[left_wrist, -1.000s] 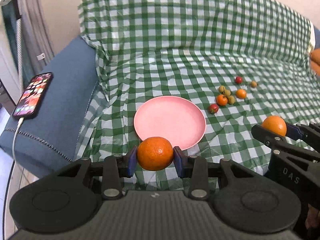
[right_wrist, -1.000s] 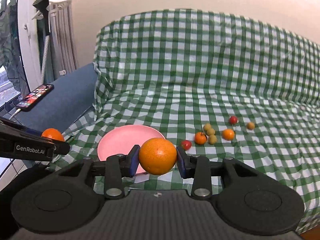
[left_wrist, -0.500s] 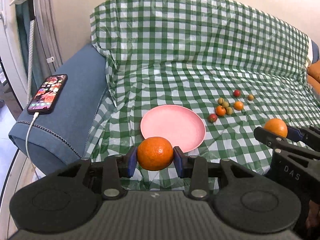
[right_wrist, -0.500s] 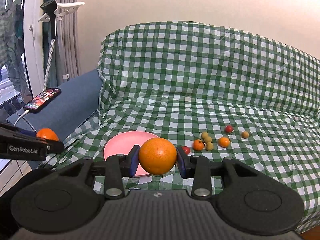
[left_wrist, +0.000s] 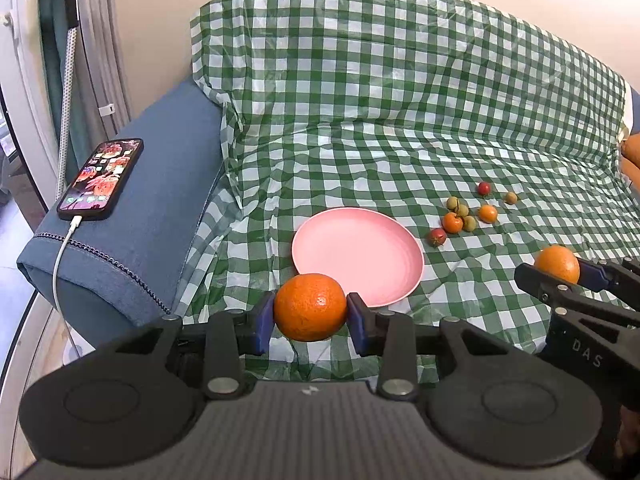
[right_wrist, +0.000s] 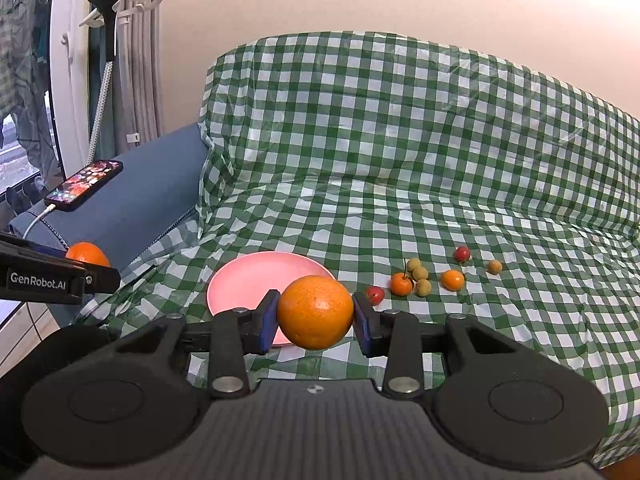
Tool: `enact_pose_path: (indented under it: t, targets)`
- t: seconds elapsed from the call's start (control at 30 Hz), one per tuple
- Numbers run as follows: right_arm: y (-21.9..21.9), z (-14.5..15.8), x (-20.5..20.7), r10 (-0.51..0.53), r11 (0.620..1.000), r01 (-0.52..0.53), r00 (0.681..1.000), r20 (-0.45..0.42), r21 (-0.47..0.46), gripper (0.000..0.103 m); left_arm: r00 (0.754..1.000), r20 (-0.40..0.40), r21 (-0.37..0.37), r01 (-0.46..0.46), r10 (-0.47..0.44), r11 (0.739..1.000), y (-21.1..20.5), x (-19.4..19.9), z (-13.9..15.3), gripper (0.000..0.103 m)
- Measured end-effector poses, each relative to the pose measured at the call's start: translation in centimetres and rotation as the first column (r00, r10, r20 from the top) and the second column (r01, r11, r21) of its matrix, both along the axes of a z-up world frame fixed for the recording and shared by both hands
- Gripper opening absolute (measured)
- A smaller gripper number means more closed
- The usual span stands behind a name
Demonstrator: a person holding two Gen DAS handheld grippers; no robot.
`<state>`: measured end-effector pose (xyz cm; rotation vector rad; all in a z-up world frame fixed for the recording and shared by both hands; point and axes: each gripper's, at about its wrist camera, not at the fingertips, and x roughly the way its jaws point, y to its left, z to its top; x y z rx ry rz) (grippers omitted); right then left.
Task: Organize fruits
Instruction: 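Carry the held orange over the pink plate with the right tool while the left tool does too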
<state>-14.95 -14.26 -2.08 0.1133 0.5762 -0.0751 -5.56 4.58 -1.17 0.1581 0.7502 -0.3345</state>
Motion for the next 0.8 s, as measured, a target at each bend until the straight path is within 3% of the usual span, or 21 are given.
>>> enact_pose_path:
  t: [0.47, 0.8]
  targets:
    - [0.1, -1.5, 2.6, 0.023, 0.999, -0.024, 0.999, -0.029, -0.035, 0.04, 0.999, -0.052, 0.021, -0.013, 0.014, 1.0, -0.3, 3.5, -1.9, 0.043]
    - [-0.2, -3.6, 6.9, 0.023, 0.999, -0.026, 0.997, -0.071, -0.038, 0.04, 0.995, -0.095, 0.02, -0.02, 0.022, 1.0, -2.5, 8.7, -3.9, 0.043]
